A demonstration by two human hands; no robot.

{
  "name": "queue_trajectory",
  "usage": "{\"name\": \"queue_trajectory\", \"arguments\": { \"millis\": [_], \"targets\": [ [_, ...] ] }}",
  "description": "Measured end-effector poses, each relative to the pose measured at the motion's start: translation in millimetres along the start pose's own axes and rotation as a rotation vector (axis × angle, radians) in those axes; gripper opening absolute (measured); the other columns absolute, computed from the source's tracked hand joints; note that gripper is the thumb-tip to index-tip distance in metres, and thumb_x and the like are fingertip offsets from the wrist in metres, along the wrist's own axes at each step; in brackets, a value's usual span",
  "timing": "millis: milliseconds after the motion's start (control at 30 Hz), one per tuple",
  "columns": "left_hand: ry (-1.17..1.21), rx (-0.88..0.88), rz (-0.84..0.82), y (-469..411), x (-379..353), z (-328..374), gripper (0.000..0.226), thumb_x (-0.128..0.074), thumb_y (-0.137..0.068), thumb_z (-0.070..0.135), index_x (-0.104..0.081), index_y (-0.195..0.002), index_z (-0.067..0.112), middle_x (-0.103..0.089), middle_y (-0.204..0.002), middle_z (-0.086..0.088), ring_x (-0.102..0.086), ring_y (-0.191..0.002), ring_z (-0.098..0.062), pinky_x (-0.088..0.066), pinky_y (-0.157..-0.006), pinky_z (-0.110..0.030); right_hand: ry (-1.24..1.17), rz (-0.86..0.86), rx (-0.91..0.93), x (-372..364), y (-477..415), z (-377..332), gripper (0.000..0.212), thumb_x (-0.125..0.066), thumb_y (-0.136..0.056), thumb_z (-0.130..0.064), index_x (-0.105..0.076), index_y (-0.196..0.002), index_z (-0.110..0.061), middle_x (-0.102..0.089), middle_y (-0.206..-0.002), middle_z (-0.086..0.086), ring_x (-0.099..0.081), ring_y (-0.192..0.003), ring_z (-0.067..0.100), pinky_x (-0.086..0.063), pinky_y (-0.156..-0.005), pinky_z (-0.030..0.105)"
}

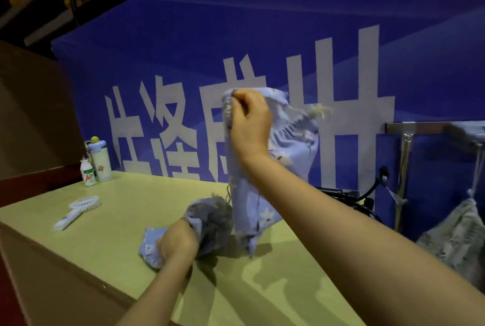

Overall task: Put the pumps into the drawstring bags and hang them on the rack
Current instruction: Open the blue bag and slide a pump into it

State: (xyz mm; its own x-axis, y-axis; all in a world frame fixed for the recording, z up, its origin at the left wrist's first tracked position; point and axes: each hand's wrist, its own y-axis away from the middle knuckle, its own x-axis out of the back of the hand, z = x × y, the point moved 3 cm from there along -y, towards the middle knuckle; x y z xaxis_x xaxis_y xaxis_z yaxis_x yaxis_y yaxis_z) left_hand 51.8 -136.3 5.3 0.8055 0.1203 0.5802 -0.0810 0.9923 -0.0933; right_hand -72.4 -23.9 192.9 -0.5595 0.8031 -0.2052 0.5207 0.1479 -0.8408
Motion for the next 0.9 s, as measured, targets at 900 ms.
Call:
{"name": "queue_trajectory", "arguments": {
  "millis": [900],
  "targets": [
    [-0.024, -0.805, 0.413, 165, 230, 88, 0.019, -0.050, -0.087, 0.015, -0.047, -0.068, 0.016, -0.055, -0.080, -0.010, -0.048, -0.073, -0.026, -0.025, -0.054, -0.030, 0.131, -0.309, 0.155, 17, 77, -184, 0.015, -0.058, -0.086, -0.008, -0.071, -0.080, -0.002, -0.067, -0.090, 0.012, -0.060, -0.082, 0.022, -0.048, -0.076, 0.038]
  ]
}}
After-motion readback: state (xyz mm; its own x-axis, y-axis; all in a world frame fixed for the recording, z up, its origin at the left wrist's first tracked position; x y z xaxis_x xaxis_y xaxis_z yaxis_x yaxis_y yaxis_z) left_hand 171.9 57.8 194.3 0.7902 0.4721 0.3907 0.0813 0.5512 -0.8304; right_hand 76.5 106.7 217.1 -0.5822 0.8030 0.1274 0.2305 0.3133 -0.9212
